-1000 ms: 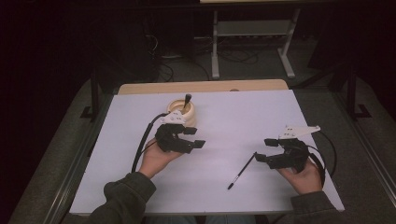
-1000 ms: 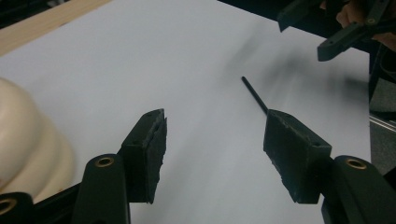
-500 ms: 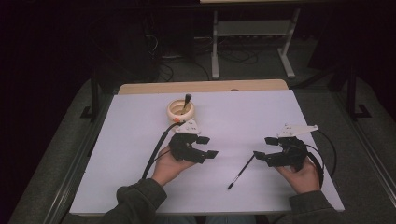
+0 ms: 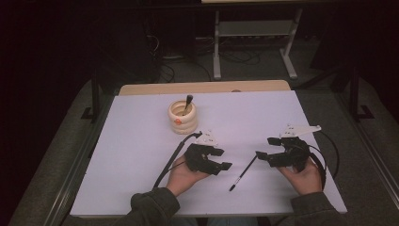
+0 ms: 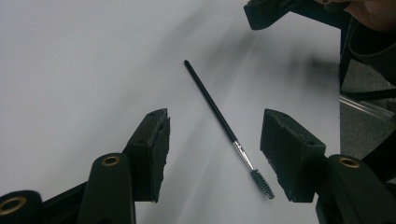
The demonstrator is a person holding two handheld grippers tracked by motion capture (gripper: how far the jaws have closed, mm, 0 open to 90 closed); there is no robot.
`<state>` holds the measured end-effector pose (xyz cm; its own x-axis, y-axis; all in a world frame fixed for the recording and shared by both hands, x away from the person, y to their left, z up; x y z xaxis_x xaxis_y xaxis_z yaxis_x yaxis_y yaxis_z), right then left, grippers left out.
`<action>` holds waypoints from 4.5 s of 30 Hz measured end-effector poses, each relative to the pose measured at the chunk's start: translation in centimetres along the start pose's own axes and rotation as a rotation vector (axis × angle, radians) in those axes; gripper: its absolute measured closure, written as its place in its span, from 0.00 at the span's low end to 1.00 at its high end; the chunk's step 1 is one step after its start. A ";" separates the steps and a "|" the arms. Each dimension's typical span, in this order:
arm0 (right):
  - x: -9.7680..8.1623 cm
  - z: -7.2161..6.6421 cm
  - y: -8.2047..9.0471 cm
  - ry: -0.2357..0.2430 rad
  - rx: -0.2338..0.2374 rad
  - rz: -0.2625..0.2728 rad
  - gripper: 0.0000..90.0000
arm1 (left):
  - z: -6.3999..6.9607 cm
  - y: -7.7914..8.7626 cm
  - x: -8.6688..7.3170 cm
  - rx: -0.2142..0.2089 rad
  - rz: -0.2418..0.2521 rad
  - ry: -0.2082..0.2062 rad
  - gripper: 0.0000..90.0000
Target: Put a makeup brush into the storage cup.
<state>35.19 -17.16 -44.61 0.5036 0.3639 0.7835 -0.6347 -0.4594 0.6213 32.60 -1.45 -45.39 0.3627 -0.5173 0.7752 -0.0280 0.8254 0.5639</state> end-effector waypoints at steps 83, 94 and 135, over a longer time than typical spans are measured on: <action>-0.4 0.8 0.1 -0.028 -0.019 -0.005 0.30 | -0.4 -7.6 -2.3 0.110 -0.305 -0.030 0.96; -0.4 0.6 -0.1 -0.015 -0.009 -0.006 0.30 | -0.5 -6.8 -2.0 0.097 -0.307 -0.040 0.96; -0.2 -1.0 0.0 0.024 0.054 -0.006 0.30 | -0.8 -3.5 -1.8 0.051 -0.304 -0.061 0.96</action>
<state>34.55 -16.41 -44.76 0.4929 0.3857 0.7799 -0.5990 -0.4998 0.6257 32.82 -3.18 -49.02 0.3051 -0.7525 0.5837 0.0255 0.6192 0.7849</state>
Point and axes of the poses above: each handheld gripper's, and its own axes: y roughly backward along the jaws, x roughly out of its top, z roughly to its right, the point moved 10 cm from there along -y, roughly forward along the jaws, and after that the axes turned 11 degrees about -x, right-handed, at the moved point
